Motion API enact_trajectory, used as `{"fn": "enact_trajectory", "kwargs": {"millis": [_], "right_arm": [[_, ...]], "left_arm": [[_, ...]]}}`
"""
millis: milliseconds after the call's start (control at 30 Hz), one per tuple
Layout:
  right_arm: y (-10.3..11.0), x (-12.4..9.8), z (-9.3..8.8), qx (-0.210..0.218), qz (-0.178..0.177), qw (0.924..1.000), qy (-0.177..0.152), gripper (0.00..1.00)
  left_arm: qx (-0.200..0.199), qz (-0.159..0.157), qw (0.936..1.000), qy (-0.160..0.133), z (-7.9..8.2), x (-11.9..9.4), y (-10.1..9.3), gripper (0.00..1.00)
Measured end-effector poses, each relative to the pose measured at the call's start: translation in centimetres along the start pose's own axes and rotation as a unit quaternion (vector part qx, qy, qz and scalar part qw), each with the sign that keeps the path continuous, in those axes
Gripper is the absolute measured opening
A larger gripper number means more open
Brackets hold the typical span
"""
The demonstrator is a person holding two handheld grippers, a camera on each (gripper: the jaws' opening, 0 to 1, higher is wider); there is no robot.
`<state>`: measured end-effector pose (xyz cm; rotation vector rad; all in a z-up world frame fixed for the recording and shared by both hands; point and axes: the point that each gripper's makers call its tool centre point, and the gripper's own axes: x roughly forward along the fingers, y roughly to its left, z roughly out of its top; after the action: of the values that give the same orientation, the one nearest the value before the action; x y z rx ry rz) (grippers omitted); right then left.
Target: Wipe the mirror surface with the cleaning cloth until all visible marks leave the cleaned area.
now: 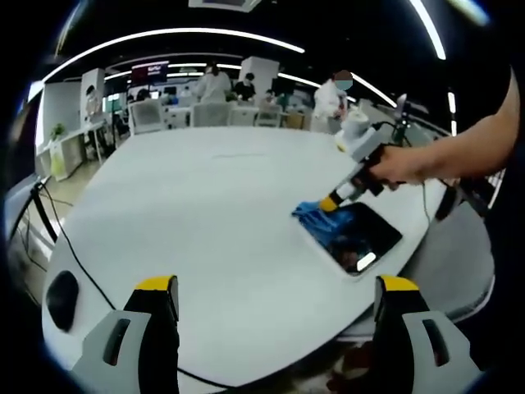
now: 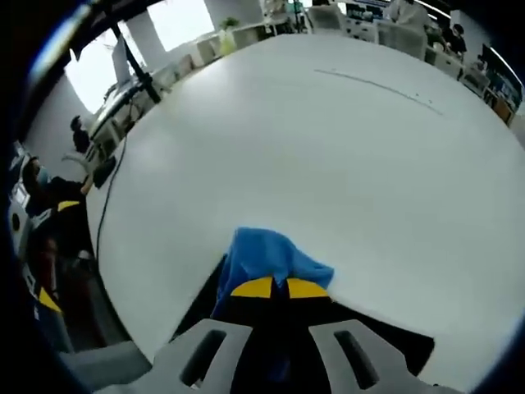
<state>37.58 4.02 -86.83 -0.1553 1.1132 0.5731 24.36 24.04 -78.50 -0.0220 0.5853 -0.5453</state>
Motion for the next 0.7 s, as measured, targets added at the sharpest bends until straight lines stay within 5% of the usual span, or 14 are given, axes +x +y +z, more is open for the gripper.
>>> {"fn": "enact_trajectory", "kwargs": {"millis": [200,700], "right_arm": [[0.3,0.0,-0.1,0.020,-0.015,0.9996,-0.014,0.00],[3.5,-2.0,-5.4,0.010,0.009,0.9999,-0.008,0.00]], "left_arm": [[0.004,-0.003,1.0000,0.002,0.1,0.1,-0.8,1.00],[0.013,0.000,0.9999,-0.004,0.0,-0.1,-1.4,1.00]]}}
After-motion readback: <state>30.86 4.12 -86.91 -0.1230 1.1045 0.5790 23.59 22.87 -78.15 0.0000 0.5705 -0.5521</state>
